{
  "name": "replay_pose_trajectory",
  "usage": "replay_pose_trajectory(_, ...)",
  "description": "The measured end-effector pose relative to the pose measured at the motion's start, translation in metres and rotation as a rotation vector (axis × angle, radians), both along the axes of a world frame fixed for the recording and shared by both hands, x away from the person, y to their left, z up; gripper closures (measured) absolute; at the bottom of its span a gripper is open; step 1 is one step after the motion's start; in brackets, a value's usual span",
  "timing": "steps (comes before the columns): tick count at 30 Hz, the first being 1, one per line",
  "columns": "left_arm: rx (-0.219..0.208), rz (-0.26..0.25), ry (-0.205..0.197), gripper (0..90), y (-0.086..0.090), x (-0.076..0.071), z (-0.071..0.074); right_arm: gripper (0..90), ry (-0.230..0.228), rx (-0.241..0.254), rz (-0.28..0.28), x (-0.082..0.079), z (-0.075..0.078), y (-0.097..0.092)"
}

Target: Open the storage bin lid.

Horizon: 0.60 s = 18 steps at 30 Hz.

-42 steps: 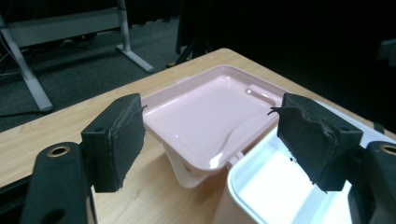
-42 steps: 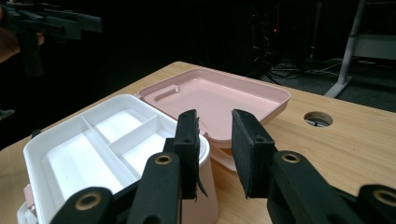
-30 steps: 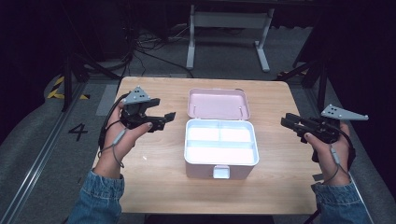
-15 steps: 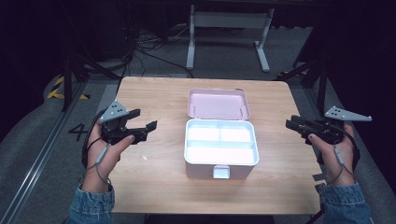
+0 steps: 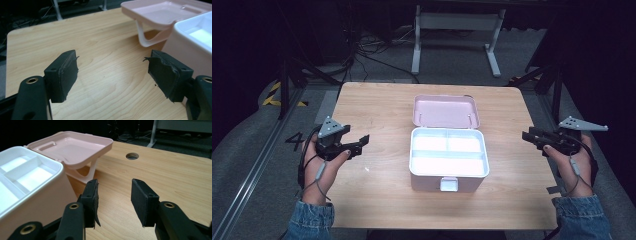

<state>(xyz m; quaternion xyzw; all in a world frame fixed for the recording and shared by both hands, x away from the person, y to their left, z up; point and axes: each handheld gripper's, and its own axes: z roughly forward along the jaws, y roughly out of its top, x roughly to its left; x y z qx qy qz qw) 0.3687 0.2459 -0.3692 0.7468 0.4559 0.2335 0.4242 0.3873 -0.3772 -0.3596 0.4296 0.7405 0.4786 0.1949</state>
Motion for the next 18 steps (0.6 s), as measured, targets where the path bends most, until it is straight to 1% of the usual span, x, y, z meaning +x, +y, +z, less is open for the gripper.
replay_pose_trajectory(1,0.012,0.014,0.003,24.4,0.001,0.001,-0.003,58.3,0.004,0.000,-0.003,0.001,-0.001,0.000)
replay_pose_trajectory(4,0.041,0.033,0.034,24.4,0.003,0.005,-0.011,57.8,0.018,-0.012,-0.012,0.004,-0.007,-0.002)
replay_pose_trajectory(6,0.049,0.041,0.049,24.4,0.004,0.008,-0.017,57.4,0.031,-0.018,-0.016,0.006,-0.011,-0.003)
replay_pose_trajectory(7,0.055,0.042,0.061,24.4,0.005,0.010,-0.019,57.3,0.040,-0.012,-0.018,0.007,-0.013,-0.003)
replay_pose_trajectory(8,0.053,0.047,0.064,24.4,0.005,0.011,-0.022,57.1,0.047,-0.006,-0.017,0.008,-0.015,-0.003)
replay_pose_trajectory(10,0.044,0.055,0.069,24.4,0.005,0.012,-0.025,57.0,0.058,0.021,-0.006,0.010,-0.018,-0.003)
replay_pose_trajectory(11,0.054,0.052,0.072,24.4,0.006,0.013,-0.026,56.8,0.062,0.030,-0.004,0.010,-0.018,-0.004)
replay_pose_trajectory(13,0.052,0.057,0.084,24.4,0.006,0.013,-0.027,56.6,0.064,0.021,-0.005,0.011,-0.020,-0.004)
replay_pose_trajectory(15,0.048,0.052,0.086,24.3,0.006,0.014,-0.028,56.2,0.070,0.025,-0.006,0.012,-0.021,-0.003)
replay_pose_trajectory(16,0.054,0.048,0.085,24.3,0.006,0.014,-0.028,56.0,0.072,0.022,-0.008,0.012,-0.022,-0.003)
replay_pose_trajectory(18,0.046,0.044,0.086,24.3,0.006,0.014,-0.028,55.2,0.071,0.021,-0.009,0.013,-0.023,-0.003)
